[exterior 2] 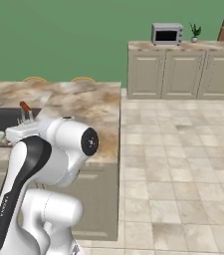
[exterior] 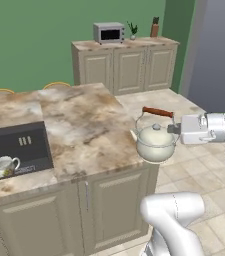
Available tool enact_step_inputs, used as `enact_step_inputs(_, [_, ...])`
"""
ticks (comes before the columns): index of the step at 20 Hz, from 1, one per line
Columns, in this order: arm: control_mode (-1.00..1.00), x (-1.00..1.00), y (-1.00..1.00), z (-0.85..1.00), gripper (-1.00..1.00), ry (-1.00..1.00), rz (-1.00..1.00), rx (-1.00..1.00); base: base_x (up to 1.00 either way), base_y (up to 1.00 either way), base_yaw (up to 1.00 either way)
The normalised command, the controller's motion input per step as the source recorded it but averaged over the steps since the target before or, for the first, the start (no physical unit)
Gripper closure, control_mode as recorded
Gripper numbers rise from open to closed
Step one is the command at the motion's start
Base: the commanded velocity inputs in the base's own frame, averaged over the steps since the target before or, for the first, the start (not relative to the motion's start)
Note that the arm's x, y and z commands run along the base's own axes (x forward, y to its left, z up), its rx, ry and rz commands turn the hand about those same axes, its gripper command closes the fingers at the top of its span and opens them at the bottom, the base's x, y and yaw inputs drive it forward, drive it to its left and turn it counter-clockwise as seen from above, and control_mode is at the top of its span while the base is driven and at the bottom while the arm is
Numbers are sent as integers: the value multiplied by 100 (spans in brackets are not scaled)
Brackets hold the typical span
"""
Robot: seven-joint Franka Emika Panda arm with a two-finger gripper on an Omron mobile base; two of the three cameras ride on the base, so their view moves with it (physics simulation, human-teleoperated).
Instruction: Open the cabinet, pick the kettle from the cabinet, and place it in the sink.
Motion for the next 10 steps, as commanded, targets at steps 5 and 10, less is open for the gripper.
enact_step_inputs(5, [100, 0, 0, 0, 100, 0, 0, 0, 34, 55, -1])
enact_step_inputs(10, [100, 0, 0, 0, 100, 0, 0, 0, 12, 47, 0])
